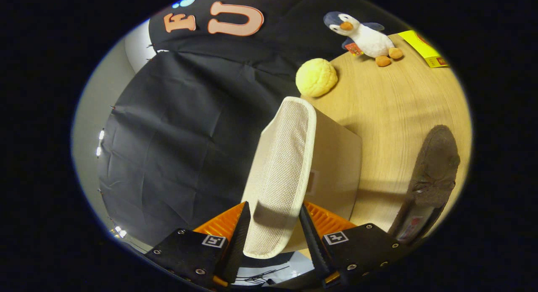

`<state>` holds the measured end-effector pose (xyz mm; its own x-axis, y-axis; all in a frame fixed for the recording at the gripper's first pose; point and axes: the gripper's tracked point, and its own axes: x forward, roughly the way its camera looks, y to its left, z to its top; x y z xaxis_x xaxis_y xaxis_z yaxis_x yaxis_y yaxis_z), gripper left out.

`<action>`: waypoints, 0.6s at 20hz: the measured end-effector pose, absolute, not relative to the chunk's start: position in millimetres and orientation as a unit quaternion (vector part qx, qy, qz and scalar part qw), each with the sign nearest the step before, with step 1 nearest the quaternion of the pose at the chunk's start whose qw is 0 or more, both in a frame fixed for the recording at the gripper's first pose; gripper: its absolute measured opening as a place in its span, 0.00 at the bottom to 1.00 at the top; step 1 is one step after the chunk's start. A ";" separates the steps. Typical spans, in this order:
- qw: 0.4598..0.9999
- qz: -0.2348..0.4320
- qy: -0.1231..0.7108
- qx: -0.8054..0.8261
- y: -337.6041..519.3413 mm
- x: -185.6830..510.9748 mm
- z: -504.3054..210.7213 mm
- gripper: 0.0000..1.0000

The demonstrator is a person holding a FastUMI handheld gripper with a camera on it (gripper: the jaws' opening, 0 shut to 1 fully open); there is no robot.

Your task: Open the storage box then place both shoes into the box .Put the left shoe in first, then the right shoe, with the right side of both shoes facing outward in a uniform manner.

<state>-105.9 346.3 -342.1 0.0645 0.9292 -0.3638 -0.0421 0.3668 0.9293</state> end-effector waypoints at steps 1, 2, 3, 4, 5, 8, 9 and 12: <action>0.609 0.400 0.548 0.412 346.4 -105.6 -329.4 0.65; 0.610 0.403 0.540 0.417 348.9 -102.5 -323.0 0.60; 0.612 0.410 0.532 0.418 351.5 -103.6 -313.0 0.56; 0.615 0.415 0.527 0.414 355.0 -103.9 -308.5 0.52; 0.615 0.422 0.523 0.413 359.5 -104.9 -303.1 0.49; 0.612 0.444 0.502 0.420 378.2 -104.0 -274.5 0.42; 0.612 0.451 0.494 0.421 384.0 -106.2 -262.2 0.37; 0.615 0.475 0.476 0.413 411.0 -109.3 -231.1 0.31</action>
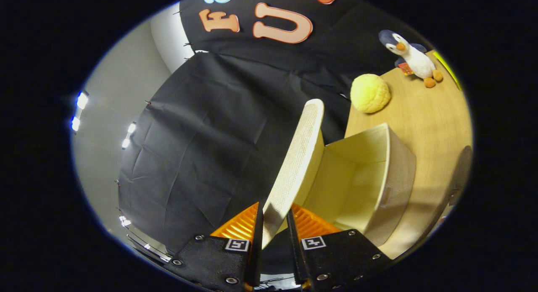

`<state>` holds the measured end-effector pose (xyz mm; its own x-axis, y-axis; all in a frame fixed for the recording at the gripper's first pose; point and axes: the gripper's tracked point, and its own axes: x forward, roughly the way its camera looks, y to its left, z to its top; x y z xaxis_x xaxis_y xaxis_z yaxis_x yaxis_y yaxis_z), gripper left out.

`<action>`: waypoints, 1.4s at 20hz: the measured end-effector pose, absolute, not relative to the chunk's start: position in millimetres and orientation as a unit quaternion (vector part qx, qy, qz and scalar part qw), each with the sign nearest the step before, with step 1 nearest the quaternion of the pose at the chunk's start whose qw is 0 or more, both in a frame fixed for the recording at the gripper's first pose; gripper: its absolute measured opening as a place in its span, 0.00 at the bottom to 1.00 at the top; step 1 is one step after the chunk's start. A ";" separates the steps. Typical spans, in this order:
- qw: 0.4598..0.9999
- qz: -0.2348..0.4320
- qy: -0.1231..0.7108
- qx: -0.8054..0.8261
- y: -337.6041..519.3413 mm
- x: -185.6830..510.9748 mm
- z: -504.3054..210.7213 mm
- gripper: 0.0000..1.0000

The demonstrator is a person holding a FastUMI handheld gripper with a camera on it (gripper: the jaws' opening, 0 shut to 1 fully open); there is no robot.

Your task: Open the storage box then place both shoes into the box .Put the left shoe in first, then the right shoe, with the right side of both shoes facing outward in a uniform manner.

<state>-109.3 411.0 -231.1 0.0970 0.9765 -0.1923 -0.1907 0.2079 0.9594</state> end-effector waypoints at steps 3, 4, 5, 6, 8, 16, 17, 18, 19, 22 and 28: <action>0.624 0.488 0.457 0.405 438.3 -109.3 -205.1 0.23; 0.628 0.489 0.453 0.402 448.8 -107.1 -199.8 0.21; 0.631 0.490 0.451 0.397 459.7 -106.9 -195.0 0.18; 0.634 0.493 0.451 0.390 471.0 -108.0 -191.9 0.18; 0.640 0.501 0.447 0.374 494.9 -109.5 -185.4 0.18; 0.653 0.509 0.465 0.312 590.4 -123.2 -185.4 0.18; 0.656 0.508 0.468 0.304 598.6 -125.8 -184.2 0.18; 0.659 0.507 0.472 0.295 607.1 -128.4 -186.5 0.18; 0.660 0.503 0.479 0.287 609.2 -134.7 -192.8 0.18; 0.658 0.486 0.503 0.280 610.9 -139.9 -196.2 0.18; 0.696 0.496 0.469 0.223 609.8 -129.3 -202.5 0.68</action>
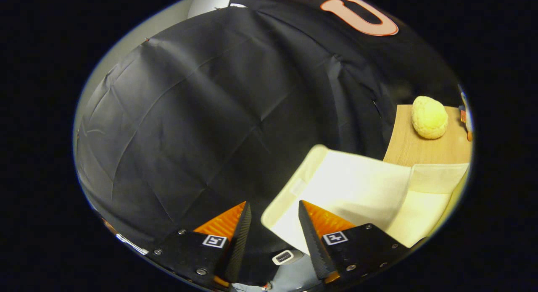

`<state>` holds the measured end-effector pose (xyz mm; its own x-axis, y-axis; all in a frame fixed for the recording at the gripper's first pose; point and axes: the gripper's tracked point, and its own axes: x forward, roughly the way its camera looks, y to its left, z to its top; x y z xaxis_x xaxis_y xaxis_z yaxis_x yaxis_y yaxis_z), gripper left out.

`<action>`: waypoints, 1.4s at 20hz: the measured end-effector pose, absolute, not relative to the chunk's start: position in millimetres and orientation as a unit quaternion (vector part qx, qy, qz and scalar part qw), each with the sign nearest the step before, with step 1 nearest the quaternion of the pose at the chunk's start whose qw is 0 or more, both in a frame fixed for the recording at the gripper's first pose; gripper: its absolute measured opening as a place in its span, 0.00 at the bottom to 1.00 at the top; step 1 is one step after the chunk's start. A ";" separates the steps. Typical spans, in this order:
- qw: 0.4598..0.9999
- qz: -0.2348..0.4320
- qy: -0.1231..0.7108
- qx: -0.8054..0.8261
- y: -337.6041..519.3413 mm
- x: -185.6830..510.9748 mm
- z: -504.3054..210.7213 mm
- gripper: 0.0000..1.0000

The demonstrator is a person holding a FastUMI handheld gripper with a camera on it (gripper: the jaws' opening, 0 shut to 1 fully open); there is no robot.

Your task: Open the storage box then place both shoes into the box .Put the left shoe in first, then the right shoe, with the right side of both shoes facing outward in a uniform manner.

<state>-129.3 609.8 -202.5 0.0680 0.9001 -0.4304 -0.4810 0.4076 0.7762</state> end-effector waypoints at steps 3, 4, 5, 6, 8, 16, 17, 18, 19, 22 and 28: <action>0.727 0.479 0.452 0.195 596.9 -106.7 -184.7 0.83; 0.740 0.469 0.444 0.188 589.1 -94.8 -180.2 0.85; 0.751 0.458 0.439 0.183 582.1 -82.8 -176.5 0.88; 0.762 0.446 0.434 0.177 574.1 -72.1 -173.2 0.89; 0.785 0.419 0.426 0.164 545.4 -43.6 -169.7 0.92; 0.861 0.280 0.421 0.055 349.4 -20.1 -254.6 0.97; 0.862 0.264 0.430 0.045 328.8 -21.5 -270.1 0.97; 0.862 0.248 0.440 0.036 308.4 -24.5 -284.3 0.97; 0.861 0.235 0.451 0.029 288.9 -29.8 -296.9 0.97; 0.853 0.209 0.478 0.014 240.9 -51.0 -337.4 0.97; 0.818 0.170 0.550 0.010 191.3 -82.2 -416.4 0.89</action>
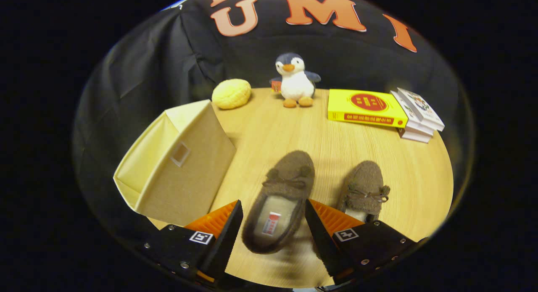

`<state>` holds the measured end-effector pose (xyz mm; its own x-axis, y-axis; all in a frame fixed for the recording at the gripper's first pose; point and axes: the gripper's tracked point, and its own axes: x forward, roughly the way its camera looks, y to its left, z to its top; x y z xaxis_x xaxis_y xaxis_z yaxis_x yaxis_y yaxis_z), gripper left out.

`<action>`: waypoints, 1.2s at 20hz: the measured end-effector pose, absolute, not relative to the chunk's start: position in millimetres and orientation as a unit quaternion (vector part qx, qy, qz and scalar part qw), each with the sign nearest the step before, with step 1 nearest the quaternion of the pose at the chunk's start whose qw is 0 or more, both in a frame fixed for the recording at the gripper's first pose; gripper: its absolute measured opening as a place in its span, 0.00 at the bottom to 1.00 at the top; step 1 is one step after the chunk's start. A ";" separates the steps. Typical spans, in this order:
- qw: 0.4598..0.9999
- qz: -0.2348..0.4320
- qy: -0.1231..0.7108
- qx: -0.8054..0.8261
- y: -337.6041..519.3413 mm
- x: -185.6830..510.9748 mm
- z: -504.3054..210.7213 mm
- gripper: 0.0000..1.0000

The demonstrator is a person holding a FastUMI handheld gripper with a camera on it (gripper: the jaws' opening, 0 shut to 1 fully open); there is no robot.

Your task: Open the storage box then place both shoes into the box .Put the left shoe in first, then the right shoe, with the right side of both shoes facing outward in a uniform manner.

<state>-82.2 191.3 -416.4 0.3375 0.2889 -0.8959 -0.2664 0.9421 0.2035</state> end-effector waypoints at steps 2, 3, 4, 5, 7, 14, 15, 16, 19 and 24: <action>0.816 0.165 0.554 0.001 183.4 -77.3 -434.6 0.84; 0.818 0.161 0.551 -0.009 179.3 -71.7 -442.1 0.81; 0.822 0.157 0.547 -0.021 175.7 -64.2 -450.1 0.79; 0.824 0.151 0.546 -0.033 173.1 -58.4 -459.1 0.76; 0.828 0.138 0.542 -0.045 168.1 -45.1 -476.6 0.69; 0.831 0.129 0.540 -0.023 175.9 -33.9 -501.9 0.31; 0.832 0.127 0.539 -0.025 174.3 -33.5 -502.4 0.27; 0.834 0.120 0.538 -0.023 171.8 -32.2 -502.1 0.23; 0.828 0.101 0.552 -0.008 169.1 -32.5 -502.4 0.04; 0.840 0.086 0.536 0.019 175.5 -25.4 -461.8 0.03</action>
<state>-25.4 175.5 -461.8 0.4115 0.1657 -0.8962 -0.1247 0.9843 0.1247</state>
